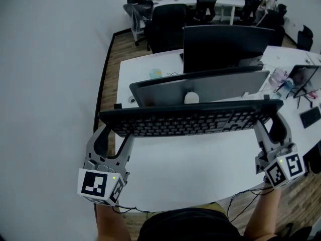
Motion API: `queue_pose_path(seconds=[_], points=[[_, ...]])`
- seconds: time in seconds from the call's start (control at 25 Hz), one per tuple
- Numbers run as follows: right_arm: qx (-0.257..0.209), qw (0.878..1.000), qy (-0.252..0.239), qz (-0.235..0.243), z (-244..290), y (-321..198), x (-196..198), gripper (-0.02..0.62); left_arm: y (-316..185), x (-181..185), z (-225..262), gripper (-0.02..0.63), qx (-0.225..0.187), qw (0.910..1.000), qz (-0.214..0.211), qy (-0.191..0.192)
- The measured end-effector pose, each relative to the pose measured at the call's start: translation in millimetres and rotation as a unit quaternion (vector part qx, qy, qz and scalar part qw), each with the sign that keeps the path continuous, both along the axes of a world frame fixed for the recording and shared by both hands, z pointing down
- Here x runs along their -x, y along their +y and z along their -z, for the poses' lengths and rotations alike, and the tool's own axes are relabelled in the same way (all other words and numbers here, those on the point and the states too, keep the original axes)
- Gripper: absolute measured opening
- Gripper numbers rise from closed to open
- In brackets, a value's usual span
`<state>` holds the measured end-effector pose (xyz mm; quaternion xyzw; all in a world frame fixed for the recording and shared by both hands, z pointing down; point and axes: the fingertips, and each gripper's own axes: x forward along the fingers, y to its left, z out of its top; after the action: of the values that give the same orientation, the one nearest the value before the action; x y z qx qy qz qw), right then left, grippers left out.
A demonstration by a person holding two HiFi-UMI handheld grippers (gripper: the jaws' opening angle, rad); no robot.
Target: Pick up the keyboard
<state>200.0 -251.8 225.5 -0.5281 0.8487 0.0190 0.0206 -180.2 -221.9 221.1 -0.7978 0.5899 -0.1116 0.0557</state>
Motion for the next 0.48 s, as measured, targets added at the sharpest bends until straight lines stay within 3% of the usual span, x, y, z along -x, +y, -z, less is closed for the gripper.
queue_pose_path(seconds=[0.48], points=[[-0.002,1.000,0.002,-0.002,-0.8,-1.9,-0.8,0.285,-1.2,-0.8,-2.6,0.264,0.001,1.0000,0.003,-0.002]])
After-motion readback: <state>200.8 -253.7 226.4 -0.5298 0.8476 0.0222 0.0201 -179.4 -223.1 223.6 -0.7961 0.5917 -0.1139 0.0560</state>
